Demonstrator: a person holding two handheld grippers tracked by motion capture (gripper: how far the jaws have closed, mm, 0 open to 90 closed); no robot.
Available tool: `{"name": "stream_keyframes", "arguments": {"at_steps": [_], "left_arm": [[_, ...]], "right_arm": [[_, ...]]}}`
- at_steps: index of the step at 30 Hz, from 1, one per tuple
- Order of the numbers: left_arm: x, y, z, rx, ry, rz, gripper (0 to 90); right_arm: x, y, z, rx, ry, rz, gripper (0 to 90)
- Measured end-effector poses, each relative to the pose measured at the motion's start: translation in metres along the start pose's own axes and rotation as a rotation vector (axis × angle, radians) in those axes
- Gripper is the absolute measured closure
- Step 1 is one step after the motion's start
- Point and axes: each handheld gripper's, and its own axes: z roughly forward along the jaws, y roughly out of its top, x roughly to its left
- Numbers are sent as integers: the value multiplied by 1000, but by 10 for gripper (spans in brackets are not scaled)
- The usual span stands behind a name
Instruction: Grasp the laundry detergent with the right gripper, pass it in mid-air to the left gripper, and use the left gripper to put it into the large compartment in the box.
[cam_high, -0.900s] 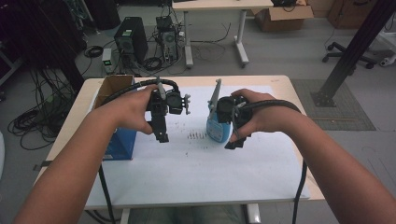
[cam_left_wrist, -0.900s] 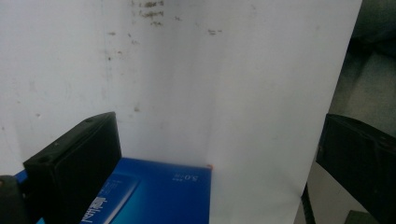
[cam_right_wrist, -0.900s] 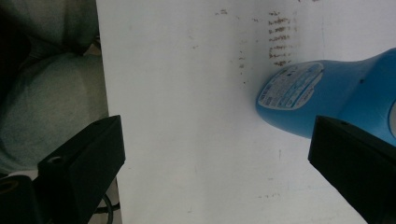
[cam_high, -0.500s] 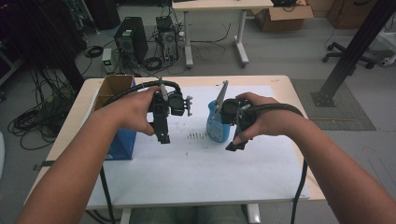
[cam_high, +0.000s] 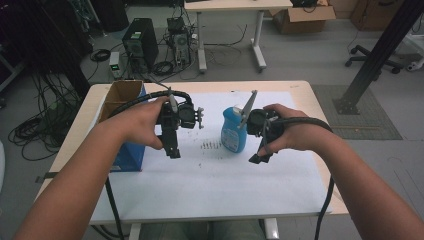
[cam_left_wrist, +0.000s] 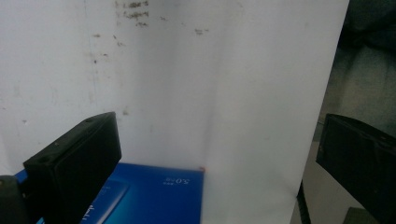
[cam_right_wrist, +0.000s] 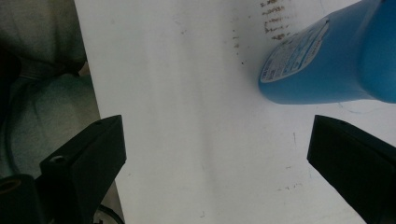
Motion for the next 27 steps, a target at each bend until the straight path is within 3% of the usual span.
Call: {"name": "stream_keyframes", "arguments": {"at_steps": [20, 27], "left_arm": [[-12, -2, 5, 15, 0, 20, 2], [-18, 0, 6, 27, 2, 35, 3]], "right_arm": [[-10, -17, 17, -43, -18, 66, 43], [-16, -29, 23, -71, -56, 130, 43]]}}
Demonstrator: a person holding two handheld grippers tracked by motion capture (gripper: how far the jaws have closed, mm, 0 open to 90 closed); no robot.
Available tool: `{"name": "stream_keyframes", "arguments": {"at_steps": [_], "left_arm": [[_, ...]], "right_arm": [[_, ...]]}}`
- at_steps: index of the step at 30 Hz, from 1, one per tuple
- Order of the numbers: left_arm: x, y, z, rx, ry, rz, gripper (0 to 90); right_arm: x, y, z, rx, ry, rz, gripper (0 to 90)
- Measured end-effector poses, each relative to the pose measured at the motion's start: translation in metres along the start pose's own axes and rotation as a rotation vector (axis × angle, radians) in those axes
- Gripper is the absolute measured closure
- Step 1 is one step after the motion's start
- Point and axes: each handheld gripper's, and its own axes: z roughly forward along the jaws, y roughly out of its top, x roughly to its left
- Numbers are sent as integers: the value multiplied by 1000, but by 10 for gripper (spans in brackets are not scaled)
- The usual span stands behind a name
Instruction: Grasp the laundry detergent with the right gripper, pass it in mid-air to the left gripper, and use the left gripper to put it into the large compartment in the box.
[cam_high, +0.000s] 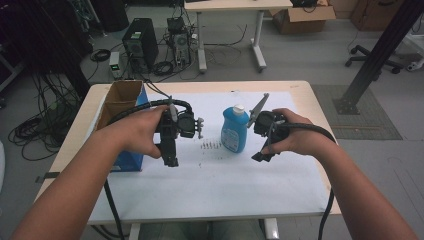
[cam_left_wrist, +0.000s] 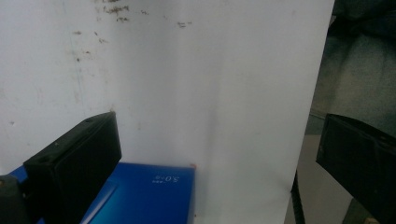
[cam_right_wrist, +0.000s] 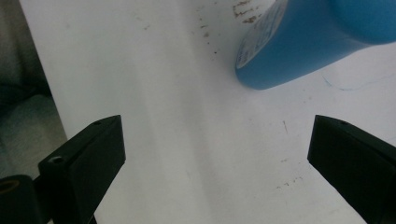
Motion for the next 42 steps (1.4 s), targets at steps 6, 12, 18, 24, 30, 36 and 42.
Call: {"name": "stream_keyframes", "arguments": {"at_steps": [6, 12, 18, 24, 30, 36, 42], "left_arm": [[-4, 0, -1, -3, 2, 6, 2], [-7, 0, -4, -8, 7, 8, 2], [-11, 1, -8, -10, 12, 18, 2], [-16, 3, -6, -18, 11, 27, 2], [-18, 6, -6, -20, 12, 36, 2], [-18, 6, -5, -15, 9, 40, 2], [-19, 7, -6, -13, 9, 39, 2]], "right_arm": [[-5, -5, 4, -30, -15, 38, 42], [-12, -13, 10, -80, -22, 99, 42], [-19, -20, 17, -131, -22, 147, 42], [-23, -26, 21, -180, -34, 173, 42], [-26, -30, 28, -202, -46, 195, 38], [-28, -31, 37, -228, -55, 217, 38], [-30, -32, 42, -265, -60, 238, 37]]}}
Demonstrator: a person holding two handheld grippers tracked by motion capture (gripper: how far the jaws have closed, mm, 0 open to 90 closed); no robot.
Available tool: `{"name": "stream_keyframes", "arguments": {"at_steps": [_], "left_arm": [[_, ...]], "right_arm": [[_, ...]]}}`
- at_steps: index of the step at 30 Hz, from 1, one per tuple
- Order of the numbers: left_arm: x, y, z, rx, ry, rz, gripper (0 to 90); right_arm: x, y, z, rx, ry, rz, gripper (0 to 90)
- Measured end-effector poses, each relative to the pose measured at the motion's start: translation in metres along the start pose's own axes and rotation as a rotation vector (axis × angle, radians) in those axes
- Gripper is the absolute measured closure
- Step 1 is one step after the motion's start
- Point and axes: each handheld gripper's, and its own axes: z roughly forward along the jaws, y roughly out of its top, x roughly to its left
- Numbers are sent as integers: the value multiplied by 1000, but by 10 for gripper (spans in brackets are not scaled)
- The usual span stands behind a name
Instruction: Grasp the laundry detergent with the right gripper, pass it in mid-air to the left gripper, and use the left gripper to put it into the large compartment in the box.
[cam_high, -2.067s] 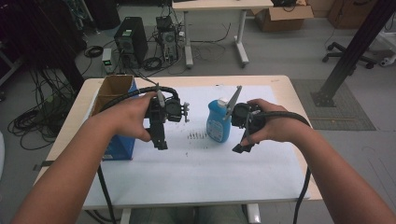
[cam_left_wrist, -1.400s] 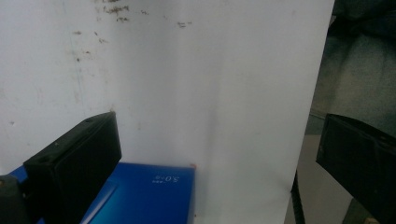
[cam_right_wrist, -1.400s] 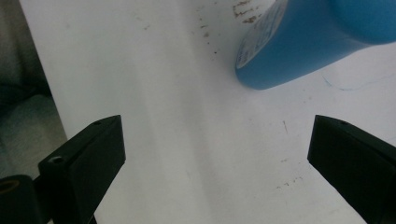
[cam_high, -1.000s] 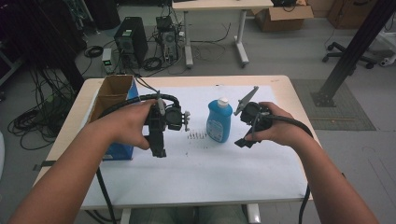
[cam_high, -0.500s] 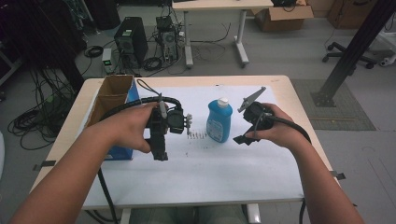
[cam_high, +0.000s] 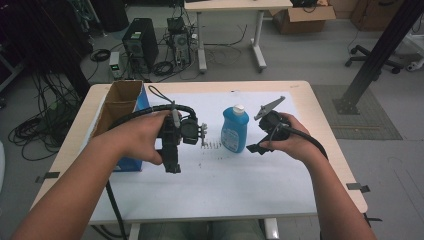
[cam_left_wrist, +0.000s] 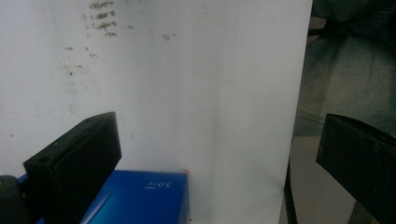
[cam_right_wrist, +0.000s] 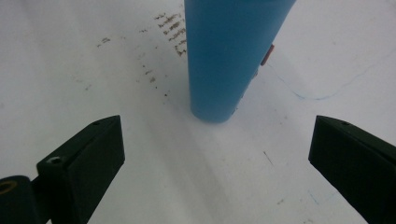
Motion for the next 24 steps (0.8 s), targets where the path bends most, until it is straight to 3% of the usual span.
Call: {"name": "stream_keyframes", "arguments": {"at_steps": [5, 24], "left_arm": [[0, 0, -1, 2, 2, -1, 2], [-1, -3, 1, 9, 3, -4, 2]], "right_arm": [[0, 1, 5, -12, -12, 4, 36], [-1, -2, 28, -157, -28, 80, 34]]}}
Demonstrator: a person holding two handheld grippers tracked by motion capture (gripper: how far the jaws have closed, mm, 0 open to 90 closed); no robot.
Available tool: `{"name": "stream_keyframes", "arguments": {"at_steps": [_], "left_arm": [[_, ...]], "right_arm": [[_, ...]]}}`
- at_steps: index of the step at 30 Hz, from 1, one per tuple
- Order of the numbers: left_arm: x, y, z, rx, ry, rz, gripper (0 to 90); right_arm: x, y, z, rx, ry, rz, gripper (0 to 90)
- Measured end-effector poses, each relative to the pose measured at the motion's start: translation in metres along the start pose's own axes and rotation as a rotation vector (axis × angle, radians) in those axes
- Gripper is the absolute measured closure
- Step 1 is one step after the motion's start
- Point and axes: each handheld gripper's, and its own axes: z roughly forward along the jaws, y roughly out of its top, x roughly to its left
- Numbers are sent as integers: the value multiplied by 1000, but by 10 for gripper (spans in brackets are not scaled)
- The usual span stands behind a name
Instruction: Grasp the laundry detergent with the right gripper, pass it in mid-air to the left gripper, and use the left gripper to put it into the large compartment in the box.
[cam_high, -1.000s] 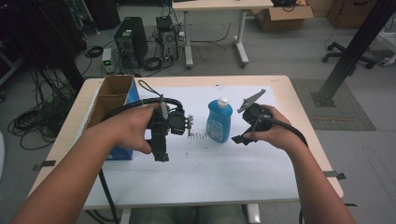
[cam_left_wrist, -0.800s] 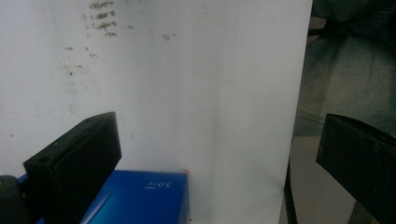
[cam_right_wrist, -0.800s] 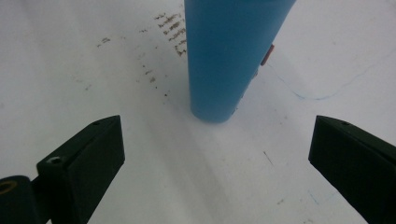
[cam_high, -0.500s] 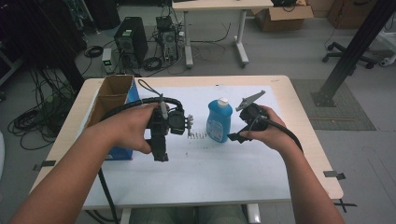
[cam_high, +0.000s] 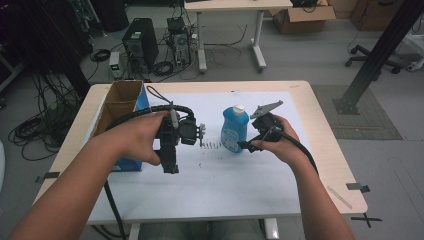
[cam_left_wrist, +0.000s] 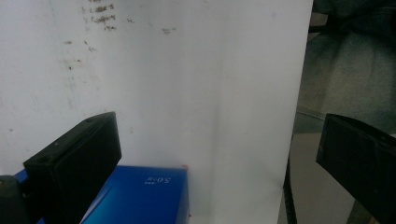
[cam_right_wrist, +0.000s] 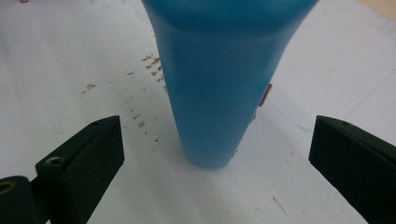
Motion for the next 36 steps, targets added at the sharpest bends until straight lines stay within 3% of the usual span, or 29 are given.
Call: {"name": "stream_keyframes", "arguments": {"at_steps": [22, 36], "left_arm": [[-1, 2, 2, 8, -5, 4, 3], [-1, 4, 4, 3, -4, 5, 2]], "right_arm": [[0, -7, 16, -113, -47, 72, 28], [4, -9, 28, -164, -62, 89, 22]]}}
